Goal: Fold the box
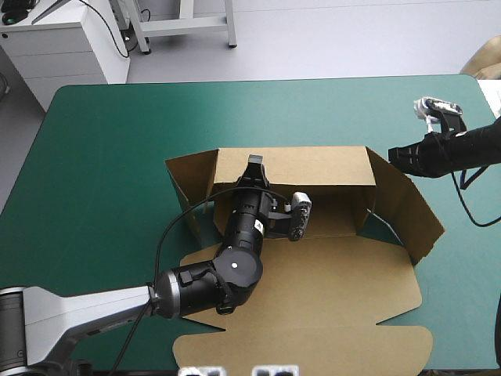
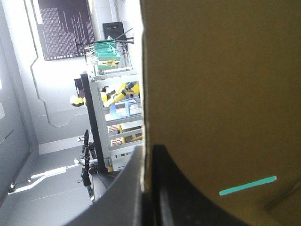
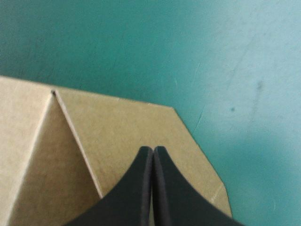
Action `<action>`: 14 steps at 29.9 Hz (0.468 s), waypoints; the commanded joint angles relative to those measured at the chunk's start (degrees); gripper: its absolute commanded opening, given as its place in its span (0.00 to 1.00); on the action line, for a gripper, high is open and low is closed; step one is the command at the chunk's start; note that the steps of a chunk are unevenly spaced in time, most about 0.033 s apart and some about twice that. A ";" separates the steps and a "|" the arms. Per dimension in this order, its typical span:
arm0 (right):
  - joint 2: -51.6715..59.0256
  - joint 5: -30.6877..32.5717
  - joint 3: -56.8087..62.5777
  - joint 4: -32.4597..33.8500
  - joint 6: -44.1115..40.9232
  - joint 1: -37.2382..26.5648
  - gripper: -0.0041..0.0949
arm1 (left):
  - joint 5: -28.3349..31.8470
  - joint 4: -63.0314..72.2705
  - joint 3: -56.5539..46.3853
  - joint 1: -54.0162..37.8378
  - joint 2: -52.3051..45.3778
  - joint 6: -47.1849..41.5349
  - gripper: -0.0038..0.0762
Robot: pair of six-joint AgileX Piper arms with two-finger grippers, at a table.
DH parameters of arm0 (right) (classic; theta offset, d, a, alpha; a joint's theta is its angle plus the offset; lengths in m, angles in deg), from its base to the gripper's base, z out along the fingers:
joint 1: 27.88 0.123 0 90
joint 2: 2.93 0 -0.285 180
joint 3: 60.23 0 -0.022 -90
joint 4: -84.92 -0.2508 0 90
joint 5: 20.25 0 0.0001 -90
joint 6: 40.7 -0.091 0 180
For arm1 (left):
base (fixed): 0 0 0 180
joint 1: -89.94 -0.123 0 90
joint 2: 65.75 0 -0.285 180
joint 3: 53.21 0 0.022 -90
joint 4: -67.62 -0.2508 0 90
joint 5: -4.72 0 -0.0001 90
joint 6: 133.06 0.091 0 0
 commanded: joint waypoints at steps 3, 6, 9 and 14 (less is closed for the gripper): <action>2.61 3.97 -1.88 -2.32 1.24 -0.37 0.02 | -2.18 -5.92 1.36 0.21 -2.49 -0.41 0.04; 3.43 3.97 -1.88 -2.14 1.24 -0.37 0.02 | -2.18 -7.16 1.36 0.21 -2.49 -0.41 0.04; 4.86 3.97 -1.17 -1.45 1.09 -0.37 0.02 | -2.42 -7.86 1.36 0.21 -2.49 -1.32 0.04; 5.70 3.97 1.64 -0.57 1.09 -0.37 0.02 | -3.10 -9.50 1.91 0.21 -2.49 -6.01 0.04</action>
